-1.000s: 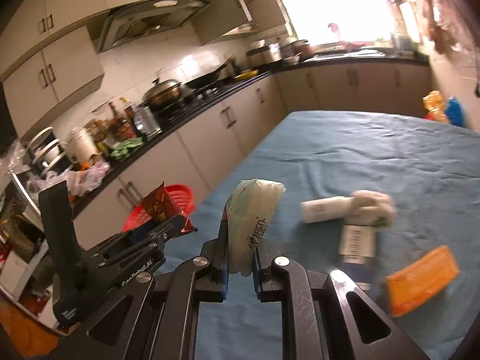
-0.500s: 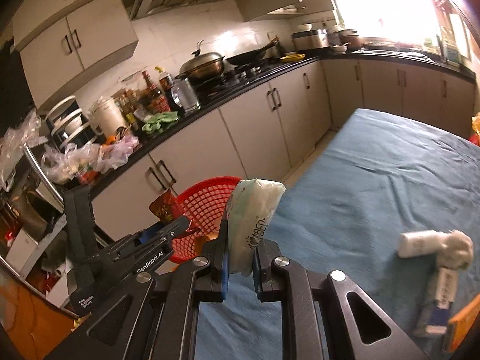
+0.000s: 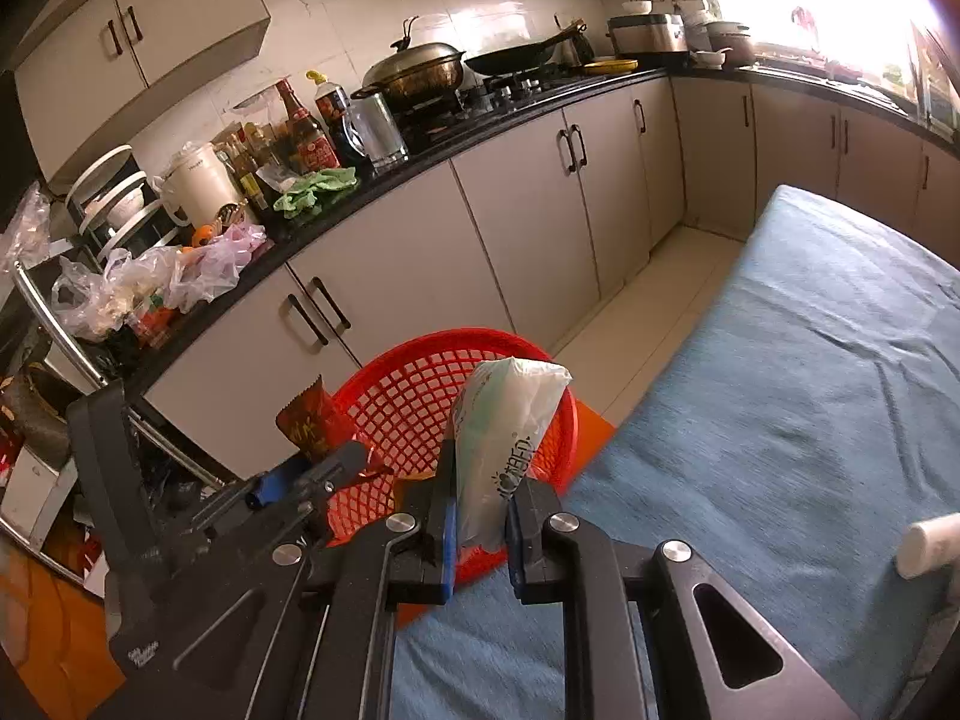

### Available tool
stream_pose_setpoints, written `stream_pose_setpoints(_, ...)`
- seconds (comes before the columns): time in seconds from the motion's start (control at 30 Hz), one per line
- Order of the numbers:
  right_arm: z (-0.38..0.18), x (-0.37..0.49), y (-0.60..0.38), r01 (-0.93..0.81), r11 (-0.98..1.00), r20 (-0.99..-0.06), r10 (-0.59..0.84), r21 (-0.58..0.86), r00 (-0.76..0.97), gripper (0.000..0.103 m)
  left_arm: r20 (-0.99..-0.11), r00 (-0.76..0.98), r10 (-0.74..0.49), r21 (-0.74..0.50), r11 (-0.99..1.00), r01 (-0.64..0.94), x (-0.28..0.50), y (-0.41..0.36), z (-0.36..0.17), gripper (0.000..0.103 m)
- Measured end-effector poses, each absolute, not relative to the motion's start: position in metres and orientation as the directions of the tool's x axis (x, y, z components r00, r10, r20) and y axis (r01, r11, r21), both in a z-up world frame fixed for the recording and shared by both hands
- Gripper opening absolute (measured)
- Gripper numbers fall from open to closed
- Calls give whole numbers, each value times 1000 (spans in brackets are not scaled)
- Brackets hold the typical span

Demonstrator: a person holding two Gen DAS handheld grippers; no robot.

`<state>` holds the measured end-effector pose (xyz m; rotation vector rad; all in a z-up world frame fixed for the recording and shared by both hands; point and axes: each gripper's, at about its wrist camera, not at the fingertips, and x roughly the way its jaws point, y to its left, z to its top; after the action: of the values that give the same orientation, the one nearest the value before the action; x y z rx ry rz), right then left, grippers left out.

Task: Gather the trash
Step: 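Open both grippers to drop the snack bag and tissue pack into the basket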

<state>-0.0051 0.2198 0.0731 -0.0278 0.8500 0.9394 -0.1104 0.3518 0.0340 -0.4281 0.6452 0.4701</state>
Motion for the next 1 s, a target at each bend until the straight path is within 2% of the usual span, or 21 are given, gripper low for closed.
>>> stream_pose_setpoints(0.03,72,-3,224,-717,615,-655,695,328,297,16,-655,703,276,-232,812,-535,-110,353,33,33)
stream_pose_setpoints(0.07,71,-2,228,-715,618,-658,692,328,296,16,-654,705,274,-237,811,-535,-109,355,32,37)
stream_pose_setpoints(0.1,69,0,232,-710,625,-662,686,325,301,16,-654,706,271,-244,808,-536,-110,356,32,45)
stream_pose_setpoints(0.17,66,3,235,-700,632,-664,684,332,302,20,-647,714,267,-256,807,-533,-111,357,31,52)
stream_pose_setpoints(0.23,66,4,234,-696,636,-661,685,334,308,24,-643,718,267,-254,810,-529,-112,356,32,54)
stream_pose_setpoints(0.4,72,6,218,-684,647,-646,688,338,332,25,-641,722,260,-252,817,-519,-113,352,35,55)
stream_pose_setpoints(0.53,76,6,196,-664,663,-637,686,346,353,32,-638,726,257,-247,824,-509,-113,344,38,55)
stream_pose_setpoints(0.8,78,-6,141,-626,698,-624,671,348,401,45,-636,733,241,-211,860,-465,-107,300,48,65)
stream_pose_setpoints(0.87,79,-9,126,-612,715,-621,658,338,426,53,-635,736,234,-197,873,-447,-104,284,49,66)
stream_pose_setpoints(1.0,80,-17,94,-589,745,-614,632,313,474,56,-639,739,215,-155,905,-397,-96,252,50,68)
